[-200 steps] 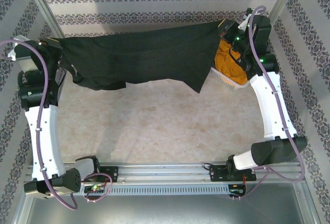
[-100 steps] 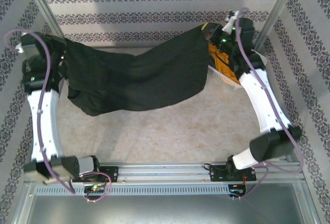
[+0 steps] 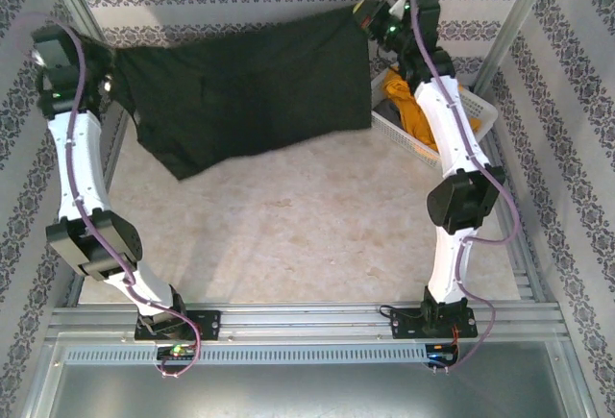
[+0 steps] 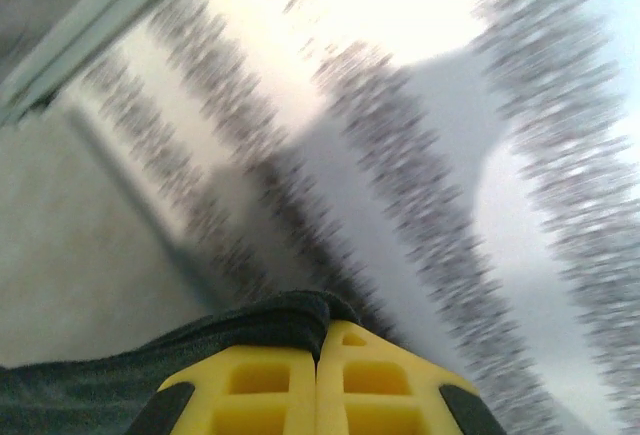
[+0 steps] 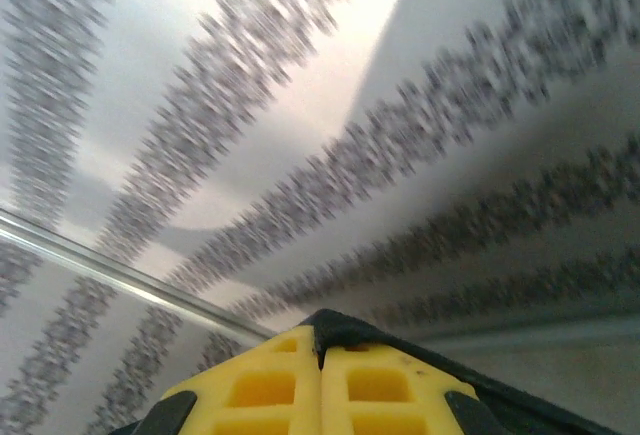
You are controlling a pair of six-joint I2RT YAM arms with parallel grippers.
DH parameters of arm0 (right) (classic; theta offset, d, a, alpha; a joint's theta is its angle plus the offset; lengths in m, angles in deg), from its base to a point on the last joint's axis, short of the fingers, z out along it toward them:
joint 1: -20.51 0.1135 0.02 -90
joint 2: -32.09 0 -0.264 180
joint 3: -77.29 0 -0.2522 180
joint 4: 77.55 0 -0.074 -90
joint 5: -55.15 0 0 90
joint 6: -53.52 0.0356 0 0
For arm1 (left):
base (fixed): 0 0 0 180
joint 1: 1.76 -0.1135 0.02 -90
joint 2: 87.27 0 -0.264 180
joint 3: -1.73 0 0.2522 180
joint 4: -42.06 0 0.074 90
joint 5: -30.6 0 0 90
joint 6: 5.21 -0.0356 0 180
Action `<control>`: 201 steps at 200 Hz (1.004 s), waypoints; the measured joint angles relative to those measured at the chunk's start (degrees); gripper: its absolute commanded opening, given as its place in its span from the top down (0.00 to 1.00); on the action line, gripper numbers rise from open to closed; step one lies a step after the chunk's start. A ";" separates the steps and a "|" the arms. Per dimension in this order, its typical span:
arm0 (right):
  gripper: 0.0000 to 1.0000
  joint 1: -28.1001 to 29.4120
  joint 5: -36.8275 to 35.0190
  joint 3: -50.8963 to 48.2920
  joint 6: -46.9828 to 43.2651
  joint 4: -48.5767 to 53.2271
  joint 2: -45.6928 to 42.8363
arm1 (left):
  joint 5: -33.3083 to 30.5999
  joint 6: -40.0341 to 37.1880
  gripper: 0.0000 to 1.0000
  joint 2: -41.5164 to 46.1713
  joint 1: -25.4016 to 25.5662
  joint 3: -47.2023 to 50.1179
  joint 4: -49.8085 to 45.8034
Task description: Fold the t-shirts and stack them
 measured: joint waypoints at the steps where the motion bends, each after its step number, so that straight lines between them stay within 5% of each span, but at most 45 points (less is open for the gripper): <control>1: 1.00 -0.11 0.00 0.46 -0.02 0.00 -0.02 | 0.00 0.00 1.00 0.00 -0.07 -0.42 -0.02; 29: 1.00 -2.27 -0.33 1.86 0.94 -0.90 -4.02 | -1.75 -0.09 1.00 3.21 -1.11 -9.92 -0.09; 46: 1.00 -2.69 -0.81 -7.21 1.03 -2.21 -10.99 | -3.04 -0.07 1.00 8.72 -1.09 -7.69 -0.83; 84: 1.00 -0.04 -2.58 -41.00 1.01 -2.75 -30.23 | -10.03 1.92 1.00 29.38 -1.09 22.16 -4.13; 112: 1.00 3.52 -3.65 -61.96 0.87 -1.60 -36.41 | -12.15 2.89 0.99 36.85 -0.13 42.18 -6.86; 156: 1.00 4.31 -3.82 -76.37 -0.11 2.64 -27.98 | -4.68 3.02 0.85 36.44 2.51 72.17 -4.85; 201: 1.00 0.70 -4.57 -73.77 -3.80 3.48 -17.90 | -1.90 1.70 0.85 33.11 3.48 78.88 -4.00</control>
